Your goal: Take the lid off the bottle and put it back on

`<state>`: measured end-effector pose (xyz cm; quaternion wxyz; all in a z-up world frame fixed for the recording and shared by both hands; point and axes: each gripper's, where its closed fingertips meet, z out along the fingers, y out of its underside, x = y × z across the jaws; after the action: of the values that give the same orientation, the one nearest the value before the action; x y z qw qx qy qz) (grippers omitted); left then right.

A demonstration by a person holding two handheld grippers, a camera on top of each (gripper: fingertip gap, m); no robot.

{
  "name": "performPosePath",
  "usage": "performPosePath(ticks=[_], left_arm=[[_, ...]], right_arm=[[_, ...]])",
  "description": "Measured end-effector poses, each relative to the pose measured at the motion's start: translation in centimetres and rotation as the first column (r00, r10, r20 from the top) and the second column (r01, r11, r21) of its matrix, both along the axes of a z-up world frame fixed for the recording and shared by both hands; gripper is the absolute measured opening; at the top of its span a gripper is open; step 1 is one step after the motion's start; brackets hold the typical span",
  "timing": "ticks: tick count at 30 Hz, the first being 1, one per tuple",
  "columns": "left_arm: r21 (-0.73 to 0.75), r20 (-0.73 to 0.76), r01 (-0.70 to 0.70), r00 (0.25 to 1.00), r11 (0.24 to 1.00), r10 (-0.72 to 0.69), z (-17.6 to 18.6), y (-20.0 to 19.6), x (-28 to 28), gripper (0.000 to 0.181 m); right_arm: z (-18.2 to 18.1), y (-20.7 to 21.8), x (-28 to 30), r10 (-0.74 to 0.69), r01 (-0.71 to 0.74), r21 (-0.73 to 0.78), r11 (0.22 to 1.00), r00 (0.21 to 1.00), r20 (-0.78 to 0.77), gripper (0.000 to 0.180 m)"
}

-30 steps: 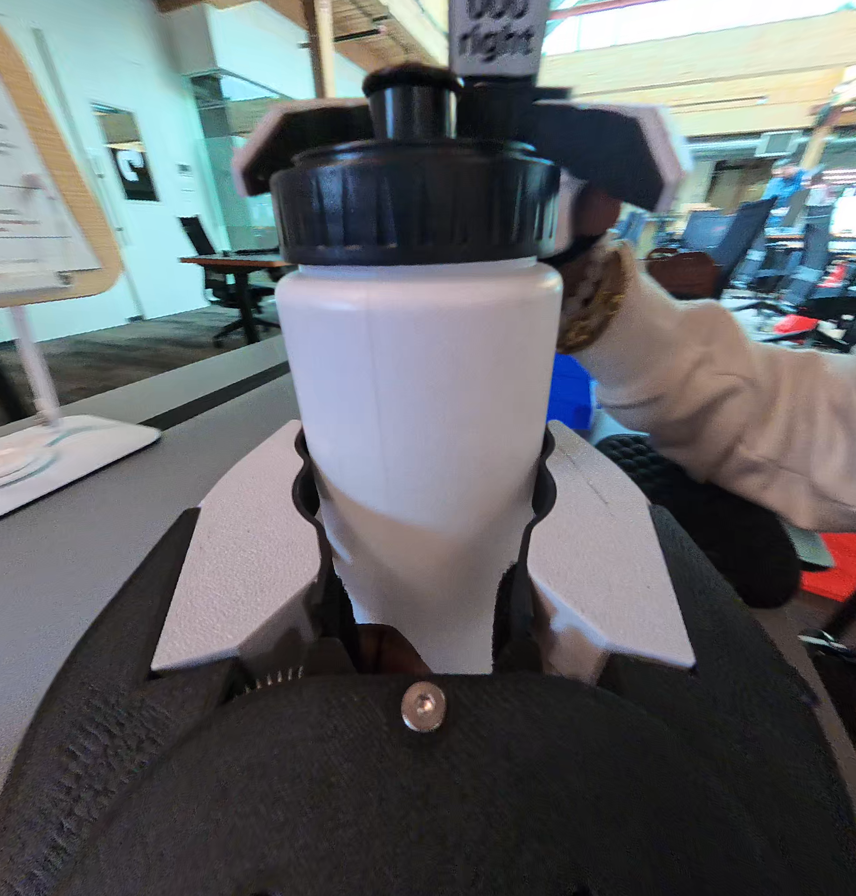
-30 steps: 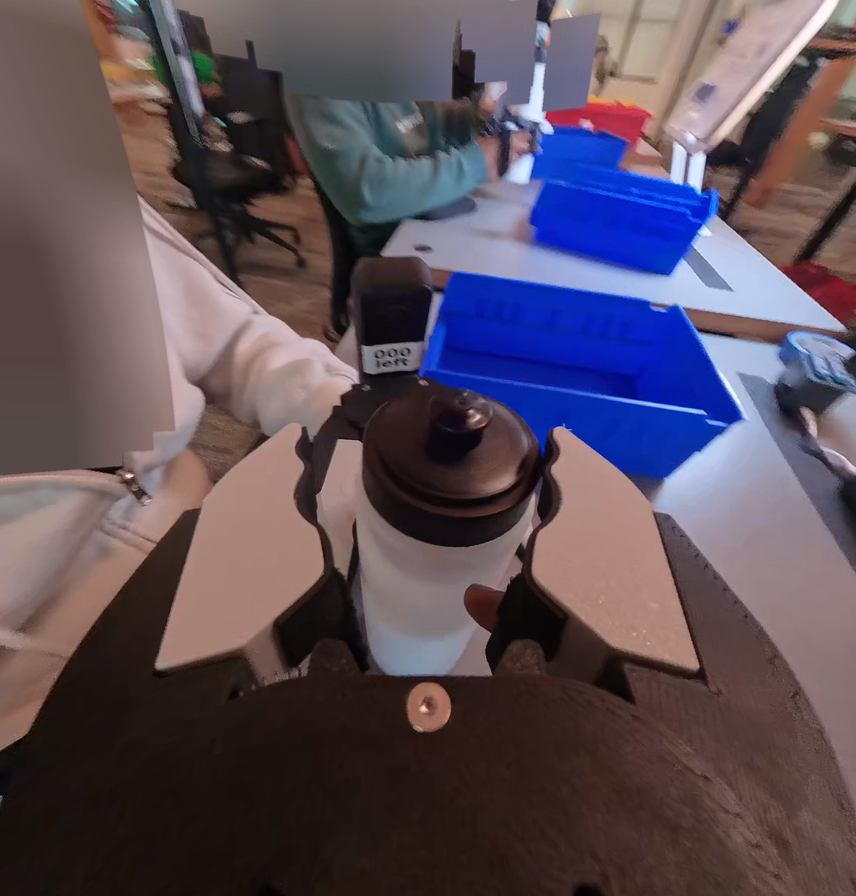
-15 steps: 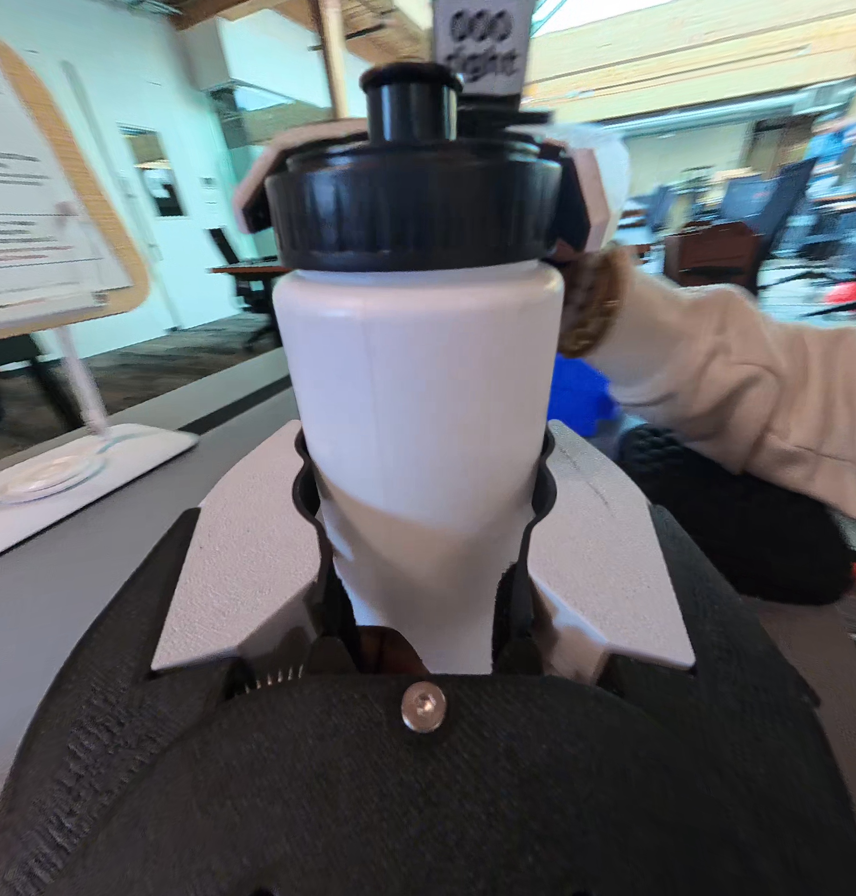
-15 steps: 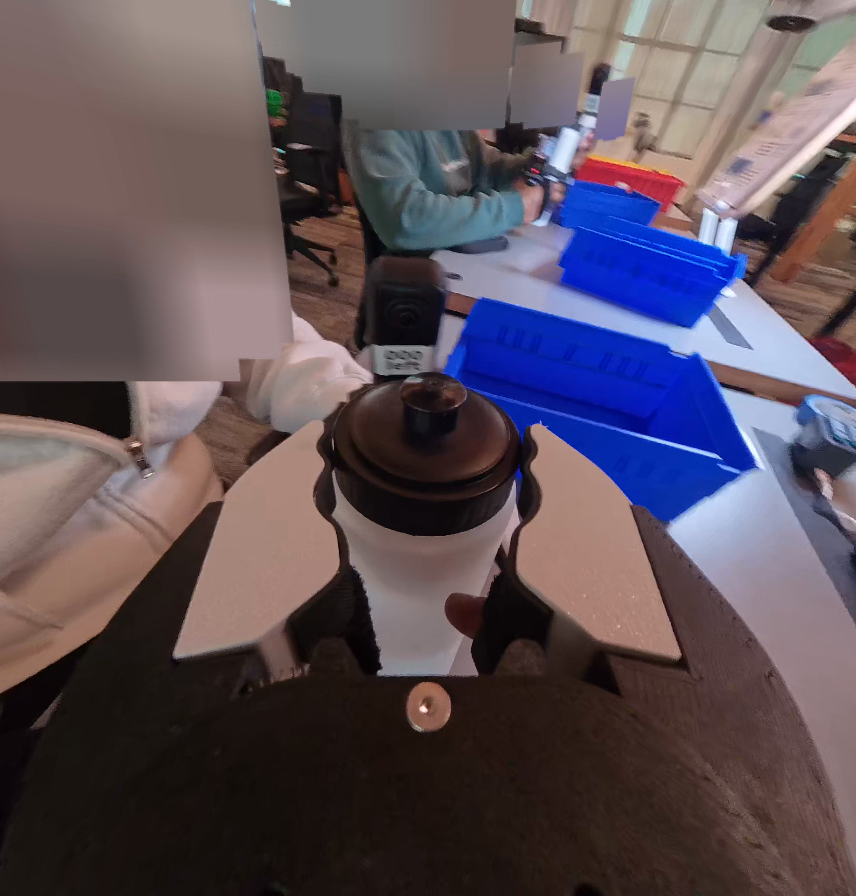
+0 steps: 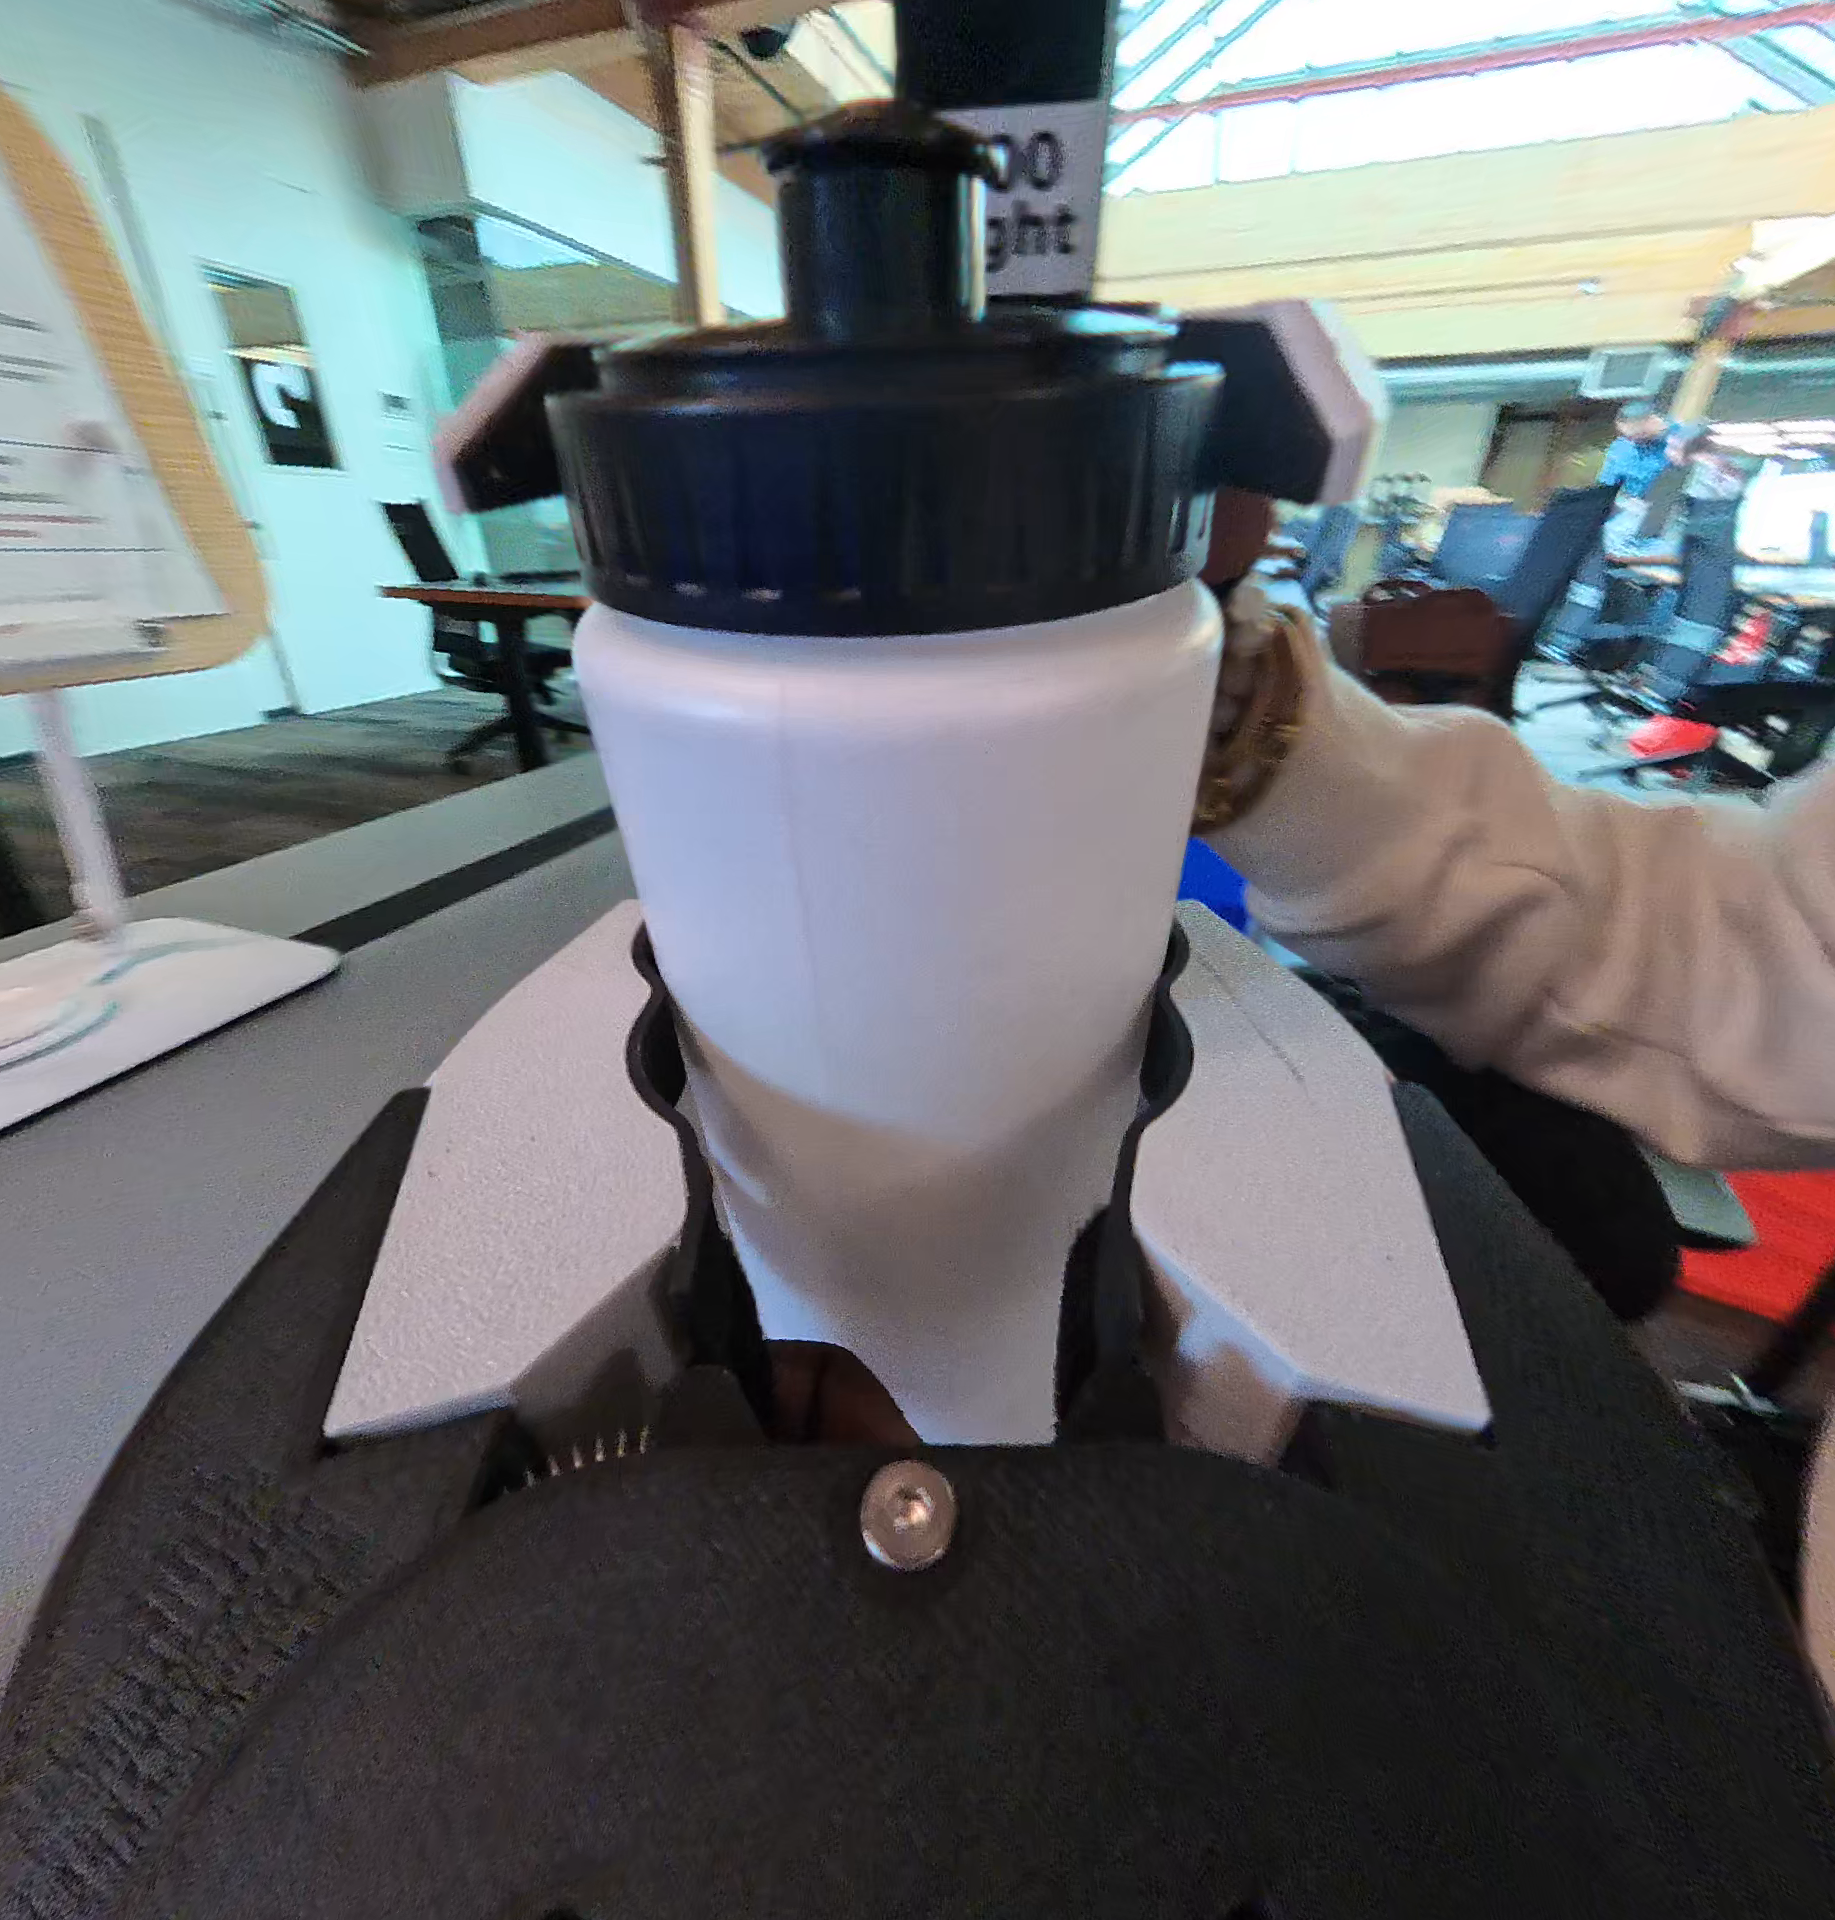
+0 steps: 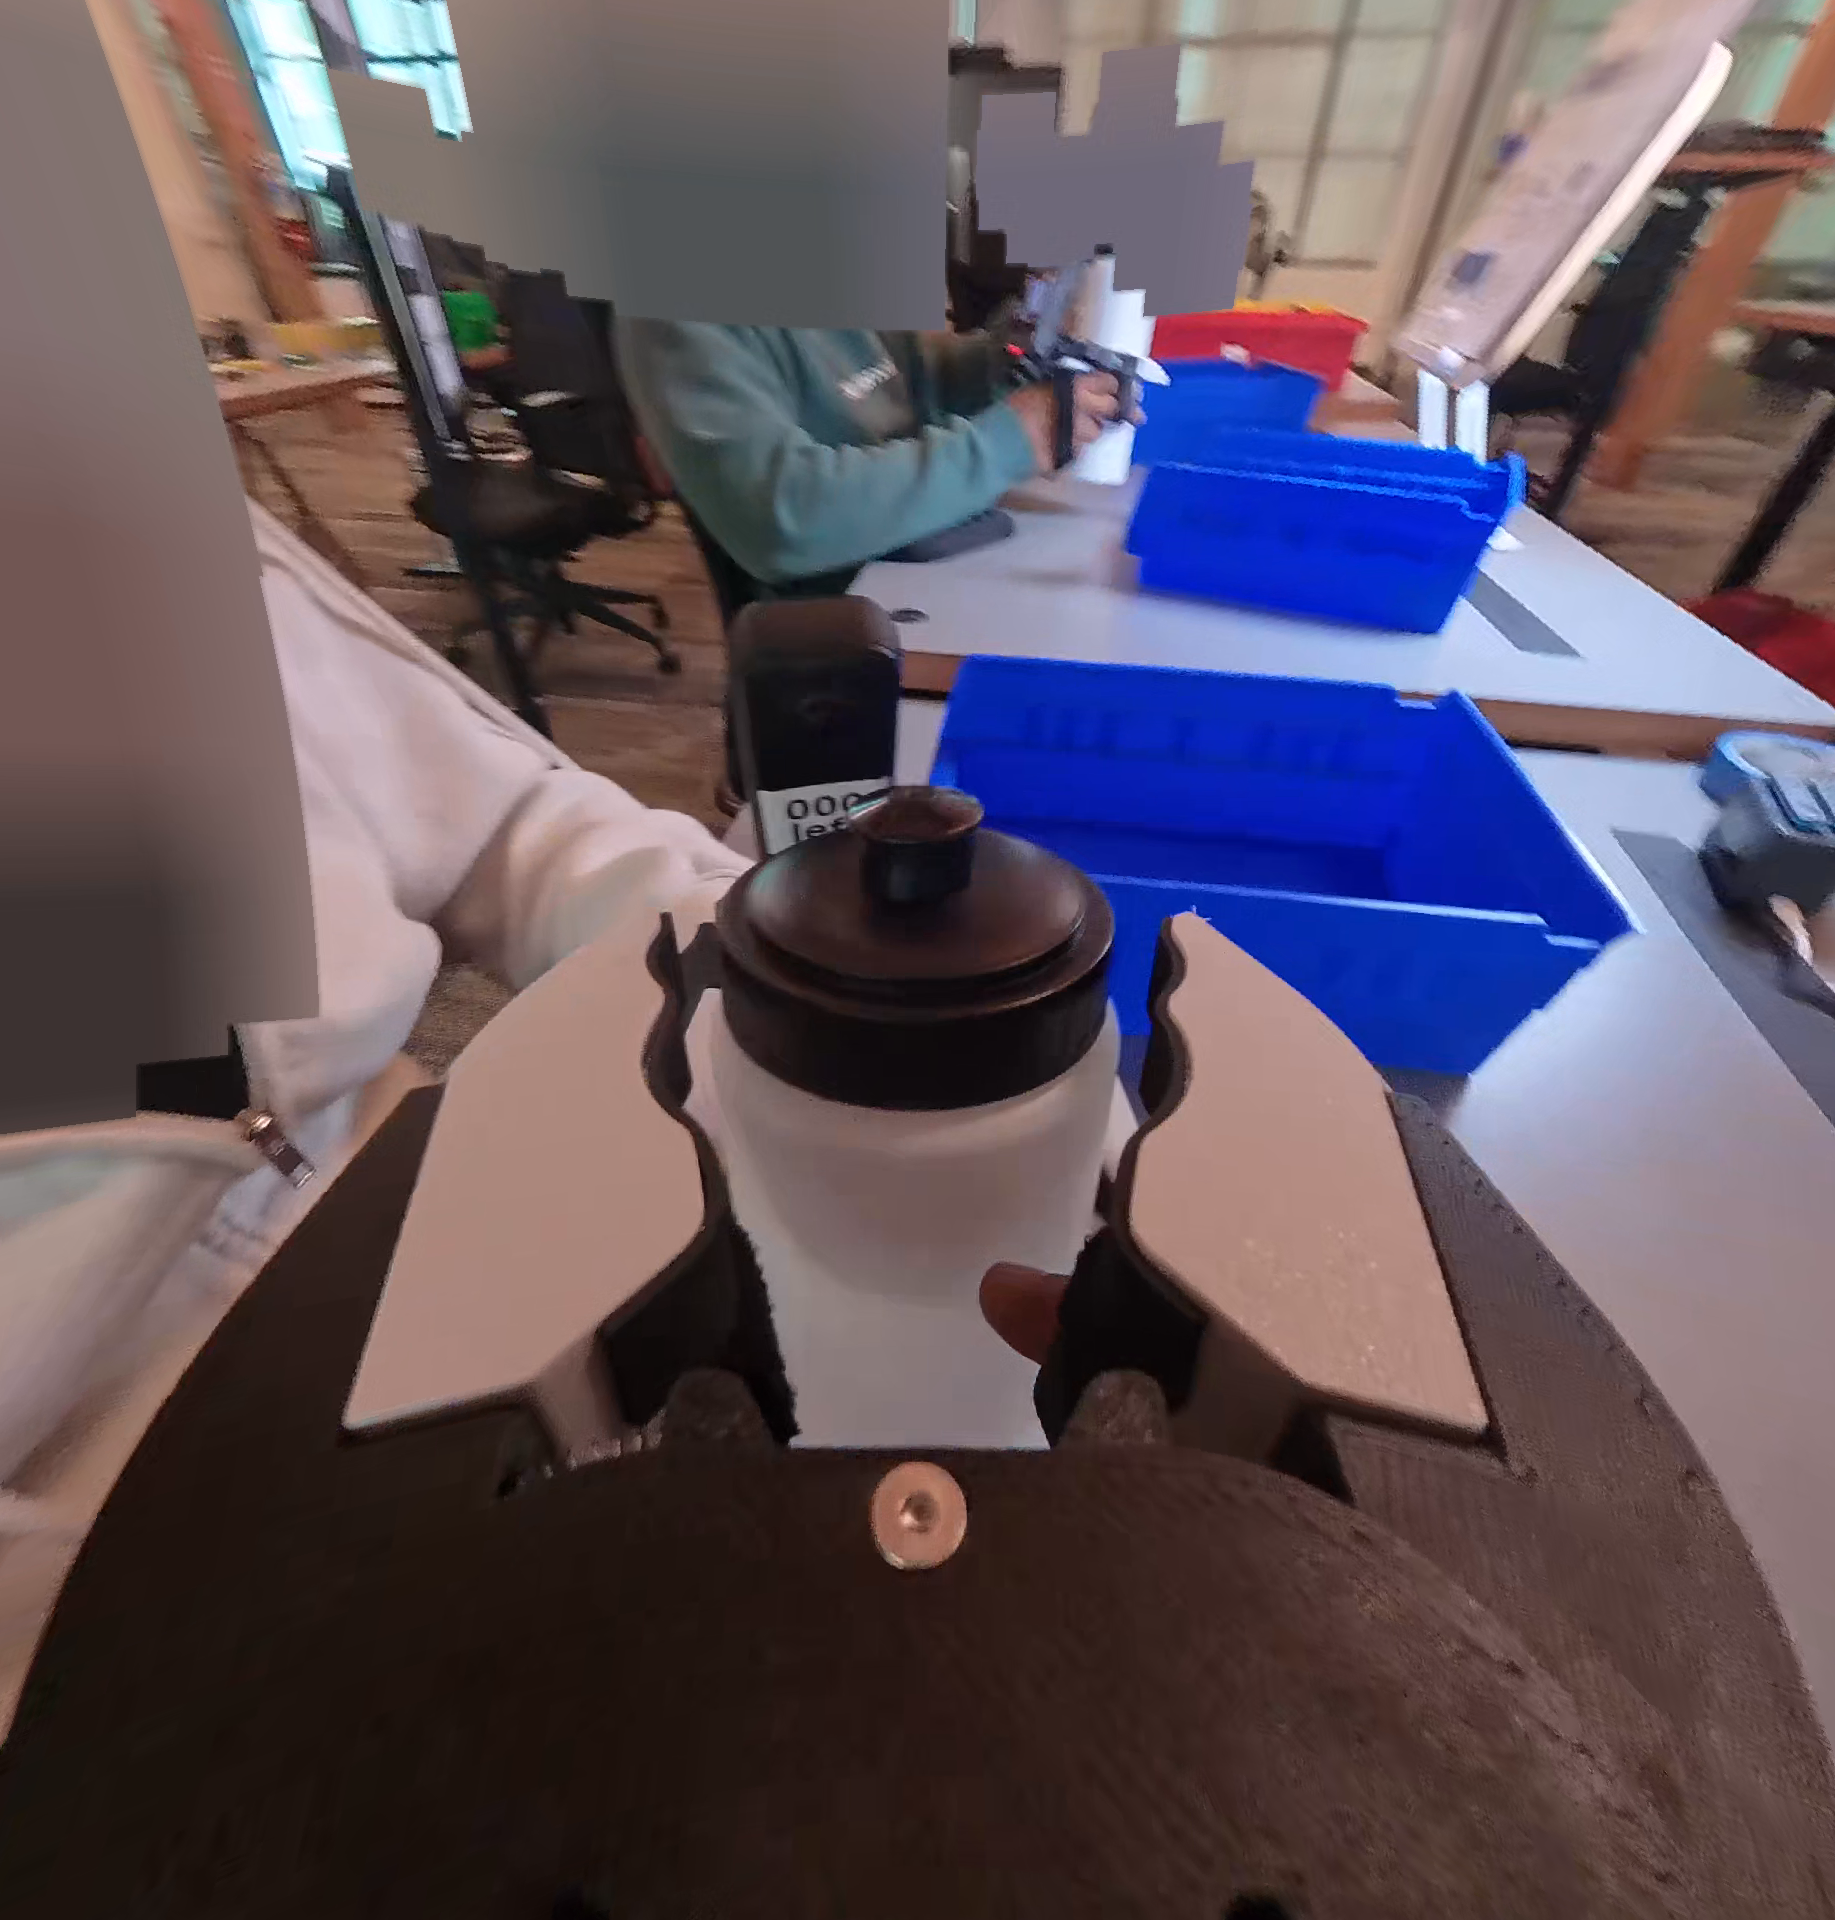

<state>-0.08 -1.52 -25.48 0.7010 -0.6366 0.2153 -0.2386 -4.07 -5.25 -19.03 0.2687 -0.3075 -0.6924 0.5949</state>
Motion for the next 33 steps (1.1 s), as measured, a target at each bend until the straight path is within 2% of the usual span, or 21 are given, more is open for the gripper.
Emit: performPosePath(ticks=[3,6,11,15,18,21,23,26,28,30,33], left_arm=[[-0.016,-0.062,0.042,0.997,0.999,-0.043,-0.8,-0.3,0.9,0.088],[-0.008,-0.093,-0.014,0.996,1.000,0.013,-0.8,0.1,0.4,0.088],[0.025,-0.178,-0.318,0.932,0.948,0.317,-0.9,1.7,-3.5,0.088],[0.029,-0.201,-0.429,0.882,0.903,0.425,-1.0,2.1,-5.5,0.088],[-0.008,-0.159,-0.338,0.929,0.941,0.333,-0.9,1.9,-4.7,0.088],[-0.049,-0.061,-0.145,0.988,0.988,0.142,-0.5,1.0,-2.3,0.088],[-0.082,-0.036,-0.042,0.999,0.996,0.039,-0.7,0.4,-1.1,0.088],[-0.111,-0.050,-0.027,0.998,0.993,0.022,-1.0,0.3,-0.8,0.088],[-0.118,-0.056,-0.074,0.996,0.990,0.068,-1.1,0.7,-1.3,0.088],[-0.104,-0.087,-0.190,0.980,0.976,0.182,-1.2,1.3,-2.7,0.088],[-0.042,-0.175,-0.407,0.902,0.913,0.394,-1.2,2.1,-5.6,0.088]], right_arm=[[-0.5,-0.8,1.1,0.111,-0.110,0.028,0.994,0.993,-0.033,0.075],[-0.6,-0.9,1.1,0.106,-0.102,0.069,0.992,0.993,-0.056,0.075],[-0.9,1.0,-1.4,-0.139,0.152,0.180,0.972,0.987,-0.079,0.075],[-1.1,2.1,-3.0,-0.314,0.313,0.186,0.931,0.949,-0.027,0.075],[-1.2,1.9,-2.8,-0.297,0.296,0.214,0.931,0.954,-0.028,0.075],[-1.4,0.7,-1.6,-0.155,0.157,0.191,0.969,0.988,-0.026,0.092],[-1.3,0.2,-1.0,-0.079,0.083,0.145,0.986,0.996,-0.031,0.086],[-1.2,0.4,-0.8,-0.047,0.053,0.115,0.992,0.997,-0.053,0.078],[-1.3,0.7,-1.0,-0.077,0.082,0.114,0.990,0.996,-0.044,0.078],[-1.5,1.5,-1.8,-0.171,0.172,0.139,0.975,0.985,-0.020,0.078],[-1.7,2.6,-2.8,-0.332,0.321,0.161,0.933,0.943,0.042,0.073]])
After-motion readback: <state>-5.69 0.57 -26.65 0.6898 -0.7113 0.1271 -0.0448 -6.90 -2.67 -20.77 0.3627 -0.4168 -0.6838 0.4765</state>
